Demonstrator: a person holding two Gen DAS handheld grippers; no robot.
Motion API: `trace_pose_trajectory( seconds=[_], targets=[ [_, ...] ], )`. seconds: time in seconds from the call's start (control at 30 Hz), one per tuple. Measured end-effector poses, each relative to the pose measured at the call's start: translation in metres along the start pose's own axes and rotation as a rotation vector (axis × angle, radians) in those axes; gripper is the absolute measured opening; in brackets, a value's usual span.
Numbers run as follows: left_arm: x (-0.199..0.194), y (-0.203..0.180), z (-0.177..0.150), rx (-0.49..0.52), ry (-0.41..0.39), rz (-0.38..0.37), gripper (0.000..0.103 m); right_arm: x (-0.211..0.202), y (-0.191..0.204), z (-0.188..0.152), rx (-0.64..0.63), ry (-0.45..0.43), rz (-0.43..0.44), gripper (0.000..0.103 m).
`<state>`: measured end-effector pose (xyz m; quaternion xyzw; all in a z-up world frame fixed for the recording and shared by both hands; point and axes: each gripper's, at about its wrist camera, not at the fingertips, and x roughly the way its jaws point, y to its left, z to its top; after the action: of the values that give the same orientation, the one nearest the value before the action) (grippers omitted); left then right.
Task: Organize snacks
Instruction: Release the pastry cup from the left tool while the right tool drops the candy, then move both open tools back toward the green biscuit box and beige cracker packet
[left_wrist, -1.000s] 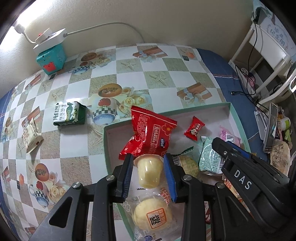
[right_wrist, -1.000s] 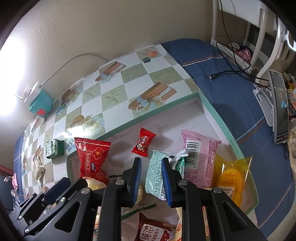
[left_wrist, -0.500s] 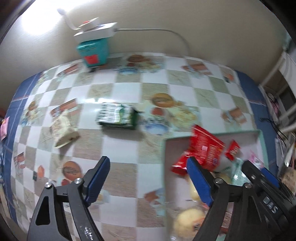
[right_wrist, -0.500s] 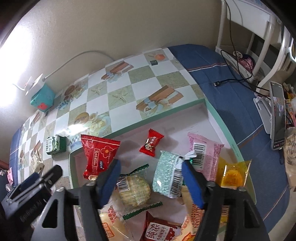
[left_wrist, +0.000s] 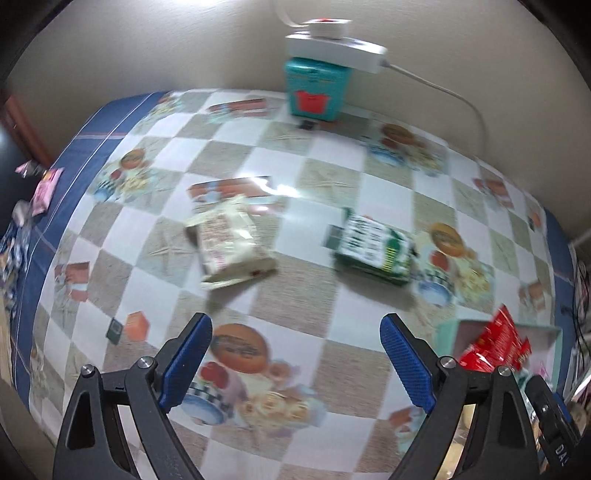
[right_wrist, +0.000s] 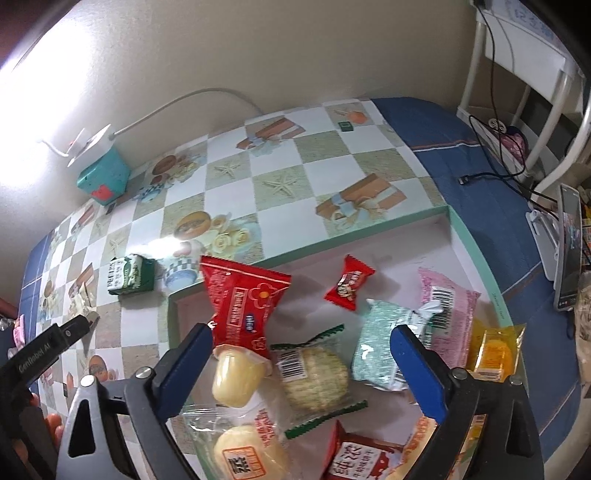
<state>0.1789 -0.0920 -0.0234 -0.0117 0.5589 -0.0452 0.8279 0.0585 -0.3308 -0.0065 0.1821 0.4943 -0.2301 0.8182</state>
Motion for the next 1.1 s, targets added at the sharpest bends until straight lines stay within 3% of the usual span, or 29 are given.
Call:
trace_pose_trajectory(
  seconds=[0.33, 1.1],
  targets=[
    [0.004, 0.051, 0.011, -0.108, 0.002, 0.028, 0.096, 0.001, 0.032, -0.004, -0.049, -0.002, 0.018, 0.103],
    [0.005, 0.140, 0.024, -0.234, 0.005, 0.037, 0.096, 0.004, 0.120, -0.020, -0.173, -0.003, 0.063, 0.103]
  ],
)
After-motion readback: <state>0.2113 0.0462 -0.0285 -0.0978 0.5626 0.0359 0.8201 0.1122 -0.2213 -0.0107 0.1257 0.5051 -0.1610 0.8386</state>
